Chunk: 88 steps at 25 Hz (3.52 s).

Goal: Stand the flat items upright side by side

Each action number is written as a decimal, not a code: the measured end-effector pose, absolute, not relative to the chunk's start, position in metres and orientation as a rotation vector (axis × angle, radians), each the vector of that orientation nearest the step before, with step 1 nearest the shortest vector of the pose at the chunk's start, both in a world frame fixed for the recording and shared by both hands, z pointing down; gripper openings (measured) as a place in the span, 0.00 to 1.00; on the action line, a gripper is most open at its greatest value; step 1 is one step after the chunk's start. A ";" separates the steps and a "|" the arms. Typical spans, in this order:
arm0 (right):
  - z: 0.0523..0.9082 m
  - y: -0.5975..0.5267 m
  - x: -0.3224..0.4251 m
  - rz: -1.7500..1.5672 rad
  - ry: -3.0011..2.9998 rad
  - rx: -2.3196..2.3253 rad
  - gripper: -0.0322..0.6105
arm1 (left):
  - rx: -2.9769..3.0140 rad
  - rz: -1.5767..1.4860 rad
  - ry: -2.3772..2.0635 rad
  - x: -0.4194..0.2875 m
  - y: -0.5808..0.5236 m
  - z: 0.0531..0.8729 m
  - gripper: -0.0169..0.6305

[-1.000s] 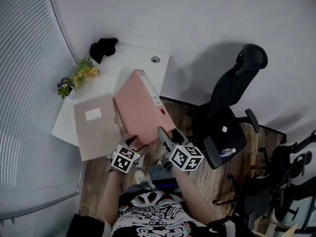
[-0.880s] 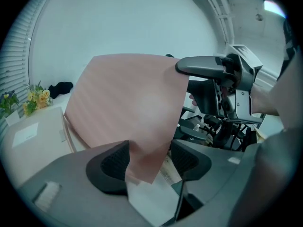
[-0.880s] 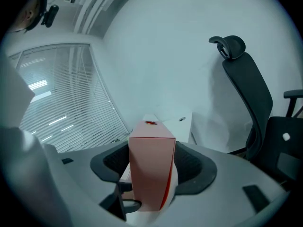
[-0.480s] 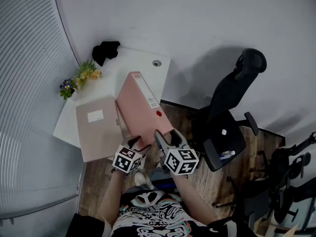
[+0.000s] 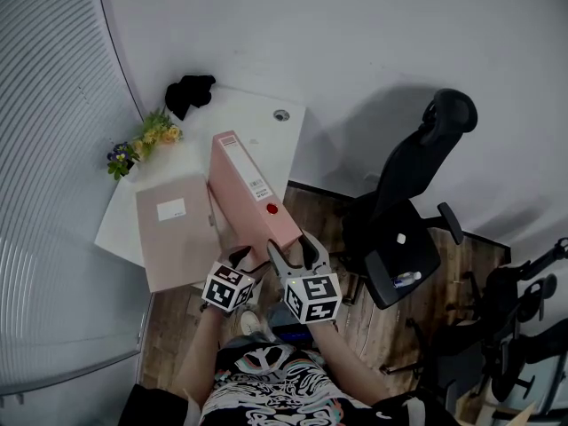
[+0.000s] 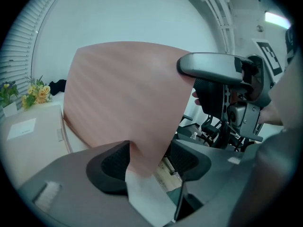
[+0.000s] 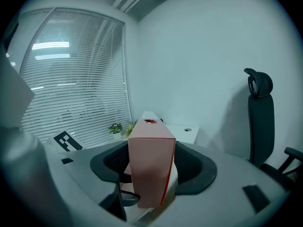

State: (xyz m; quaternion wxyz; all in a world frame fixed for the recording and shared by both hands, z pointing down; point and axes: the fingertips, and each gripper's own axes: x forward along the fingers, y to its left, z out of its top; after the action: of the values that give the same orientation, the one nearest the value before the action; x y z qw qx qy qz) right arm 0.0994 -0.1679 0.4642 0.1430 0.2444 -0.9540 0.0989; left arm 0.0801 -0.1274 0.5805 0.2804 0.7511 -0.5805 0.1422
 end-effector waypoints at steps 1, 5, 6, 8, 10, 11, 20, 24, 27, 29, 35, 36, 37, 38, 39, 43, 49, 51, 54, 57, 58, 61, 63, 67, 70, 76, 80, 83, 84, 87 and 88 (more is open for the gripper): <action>0.464 -0.165 0.098 0.247 -2.747 0.696 0.50 | 2.012 0.378 -1.556 0.080 -0.127 0.581 0.44; 0.465 -0.154 0.092 0.118 -2.732 0.663 0.50 | 2.005 0.350 -1.561 0.079 -0.124 0.579 0.44; 0.465 -0.152 0.092 0.102 -2.729 0.660 0.50 | 2.003 0.339 -1.564 0.079 -0.123 0.579 0.44; 0.465 -0.149 0.092 0.080 -2.726 0.657 0.50 | 1.995 0.305 -1.572 0.080 -0.121 0.576 0.44; 0.464 -0.149 0.092 0.072 -2.727 0.655 0.51 | 1.987 0.267 -1.583 0.080 -0.121 0.572 0.44; 0.464 -0.149 0.092 0.073 -2.729 0.651 0.51 | 1.982 0.253 -1.591 0.079 -0.120 0.571 0.44; 0.462 -0.152 0.093 0.142 -2.743 0.518 0.51 | 1.896 -0.005 -1.649 0.066 -0.113 0.549 0.44; 0.450 -0.153 0.088 0.155 -2.766 0.417 0.52 | 1.783 -0.253 -1.730 0.039 -0.104 0.528 0.40; 0.442 -0.151 0.082 0.162 -2.773 0.317 0.52 | 1.697 -0.361 -1.821 0.017 -0.098 0.515 0.39; 0.441 -0.148 0.079 0.191 -2.752 0.231 0.54 | 1.655 -0.417 -1.879 0.006 -0.096 0.505 0.36; 0.430 -0.153 0.070 0.260 -2.712 0.118 0.56 | 1.616 -0.500 -1.977 -0.010 -0.097 0.484 0.29; 0.428 -0.154 0.068 0.272 -2.705 0.102 0.56 | 1.614 -0.503 -1.983 -0.014 -0.098 0.483 0.29; 0.427 -0.154 0.066 0.288 -2.695 0.082 0.56 | 1.611 -0.511 -1.989 -0.017 -0.100 0.481 0.29; 0.426 -0.154 0.062 0.304 -2.683 0.062 0.56 | 1.610 -0.523 -1.995 -0.022 -0.102 0.479 0.29; 0.426 -0.154 0.057 0.314 -2.671 0.045 0.56 | 1.610 -0.535 -2.001 -0.028 -0.104 0.477 0.29; 0.423 -0.162 0.036 0.301 -2.640 0.044 0.56 | 1.647 -0.546 -1.991 -0.050 -0.115 0.472 0.29; 0.427 -0.178 0.002 0.324 -2.483 0.085 0.57 | 1.743 -0.553 -1.890 -0.090 -0.139 0.471 0.29; 0.427 -0.185 -0.013 0.317 -2.451 0.106 0.57 | 1.781 -0.530 -1.851 -0.101 -0.146 0.473 0.29; 0.427 -0.197 -0.032 0.284 -2.417 0.154 0.58 | 1.842 -0.489 -1.783 -0.110 -0.157 0.480 0.29; 0.427 -0.208 -0.051 0.303 -2.406 0.190 0.58 | 1.874 -0.478 -1.714 -0.117 -0.162 0.488 0.29; 0.427 -0.211 -0.057 0.314 -2.405 0.199 0.58 | 1.882 -0.478 -1.693 -0.120 -0.164 0.489 0.29; 0.431 -0.220 -0.077 0.308 -2.378 0.216 0.58 | 1.902 -0.484 -1.636 -0.125 -0.172 0.495 0.29; 0.436 -0.223 -0.090 0.293 -2.354 0.219 0.59 | 1.912 -0.483 -1.609 -0.128 -0.176 0.499 0.29; 0.443 -0.224 -0.108 0.296 -2.320 0.219 0.59 | 1.929 -0.478 -1.555 -0.128 -0.182 0.506 0.27; 0.448 -0.222 -0.118 0.288 -2.293 0.209 0.59 | 1.937 -0.468 -1.525 -0.128 -0.183 0.509 0.27; 0.468 -0.224 -0.123 0.215 -2.209 0.244 0.57 | 1.957 -0.445 -1.478 -0.124 -0.184 0.516 0.27; 0.473 -0.227 -0.124 0.174 -2.169 0.252 0.54 | 1.954 -0.439 -1.458 -0.122 -0.183 0.520 0.26; 0.473 -0.226 -0.124 0.191 -2.166 0.248 0.53 | 1.954 -0.436 -1.450 -0.120 -0.183 0.521 0.25; 0.473 -0.226 -0.124 0.195 -2.165 0.249 0.53 | 1.955 -0.436 -1.448 -0.120 -0.183 0.522 0.25; 0.474 -0.227 -0.122 0.204 -2.167 0.263 0.53 | 1.960 -0.440 -1.440 -0.117 -0.184 0.522 0.25; 0.474 -0.228 -0.122 0.207 -2.168 0.274 0.53 | 1.963 -0.440 -1.437 -0.117 -0.185 0.522 0.24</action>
State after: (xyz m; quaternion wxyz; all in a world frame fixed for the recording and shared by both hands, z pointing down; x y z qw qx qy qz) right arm -0.1223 -0.2282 0.4742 0.4558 0.1110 -0.8791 0.0840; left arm -0.1170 -0.1850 0.5224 0.3285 0.7499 -0.5491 -0.1683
